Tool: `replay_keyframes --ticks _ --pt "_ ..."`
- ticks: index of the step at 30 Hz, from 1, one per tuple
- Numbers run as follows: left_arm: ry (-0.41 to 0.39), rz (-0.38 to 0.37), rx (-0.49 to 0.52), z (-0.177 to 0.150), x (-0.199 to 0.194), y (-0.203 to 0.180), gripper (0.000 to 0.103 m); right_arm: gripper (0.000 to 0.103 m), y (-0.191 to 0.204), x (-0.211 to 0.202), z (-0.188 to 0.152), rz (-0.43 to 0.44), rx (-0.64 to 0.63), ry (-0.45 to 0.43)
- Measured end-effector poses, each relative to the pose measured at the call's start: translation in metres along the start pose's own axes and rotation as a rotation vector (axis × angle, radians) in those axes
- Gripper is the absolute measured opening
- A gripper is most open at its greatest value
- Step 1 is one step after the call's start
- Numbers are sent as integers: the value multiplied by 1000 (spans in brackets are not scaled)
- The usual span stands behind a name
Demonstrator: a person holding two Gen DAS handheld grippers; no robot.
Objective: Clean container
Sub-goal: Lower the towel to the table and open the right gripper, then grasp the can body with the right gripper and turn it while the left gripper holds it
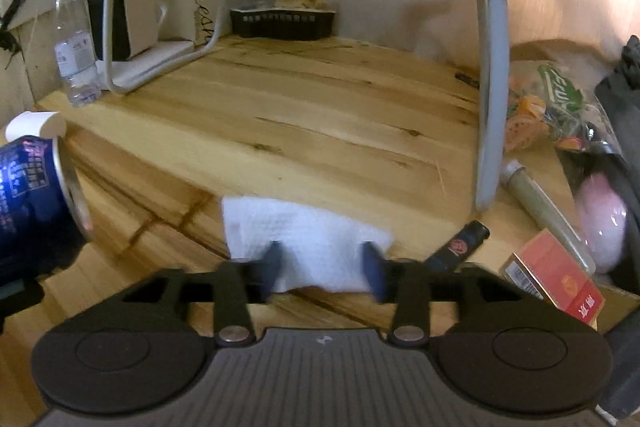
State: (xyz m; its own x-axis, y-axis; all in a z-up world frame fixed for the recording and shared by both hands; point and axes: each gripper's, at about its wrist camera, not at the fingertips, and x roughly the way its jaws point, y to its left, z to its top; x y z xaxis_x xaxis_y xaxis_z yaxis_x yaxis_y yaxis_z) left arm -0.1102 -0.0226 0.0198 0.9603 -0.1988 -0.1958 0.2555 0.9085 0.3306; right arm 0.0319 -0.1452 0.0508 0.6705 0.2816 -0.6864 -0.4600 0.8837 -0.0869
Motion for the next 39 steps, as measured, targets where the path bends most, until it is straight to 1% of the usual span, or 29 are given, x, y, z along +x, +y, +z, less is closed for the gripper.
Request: replay_keyframes --ticks 1,3,6,7,8,9,10,11,13,16,19,20,23,28,30,31,32,34,36,39 --pt "0 0 0 0 0 0 67 65 0 -4 1 -4 3 -11" --pt "0 1 -1 0 0 0 67 65 0 -14 3 -19 5 -31" --pt "1 3 -7 0 0 0 67 65 -4 -38 8 -42 16 -89" --pt "2 4 -9 0 0 1 67 67 -6 -47 9 -39 35 -114" --pt "3 5 -12 0 0 1 67 70 -9 -57 10 -16 72 -134" --pt "5 6 -17 0 0 2 67 71 -12 -66 10 16 116 -151" --pt "8 8 -23 0 1 3 67 74 -14 -74 9 75 177 -161" --pt "7 16 -29 0 1 4 67 77 -16 -79 6 161 250 -162" --pt "-16 52 -14 0 0 4 67 80 -18 -85 -2 343 400 -153" --pt "-60 130 102 -2 -4 -11 67 82 -10 -80 -17 524 562 -117" --pt "-93 165 239 -2 -11 -30 67 84 -3 -69 -29 660 667 -88" --pt "-102 165 256 -1 -13 -33 67 84 -1 -66 -30 702 688 -83" --pt "-131 164 306 1 -19 -40 67 87 2 -59 -32 761 734 -71" --pt "-153 149 321 1 -22 -44 67 89 -2 -48 -42 848 813 -59" --pt "-158 140 331 -2 -24 -46 67 83 -3 -43 -48 888 844 -65" --pt "-161 137 333 -3 -25 -47 67 75 -3 -43 -51 895 848 -75" --pt "-159 132 323 -3 -25 -47 68 74 -3 -43 -53 891 847 -91" --pt "-134 107 250 1 -25 -41 69 73 -2 -44 -56 888 856 -118" --pt "-121 29 94 4 -26 -22 75 73 -2 -45 -59 904 863 -139" --pt "-100 -89 -141 9 -28 6 76 73 -5 -48 -60 934 868 -173"
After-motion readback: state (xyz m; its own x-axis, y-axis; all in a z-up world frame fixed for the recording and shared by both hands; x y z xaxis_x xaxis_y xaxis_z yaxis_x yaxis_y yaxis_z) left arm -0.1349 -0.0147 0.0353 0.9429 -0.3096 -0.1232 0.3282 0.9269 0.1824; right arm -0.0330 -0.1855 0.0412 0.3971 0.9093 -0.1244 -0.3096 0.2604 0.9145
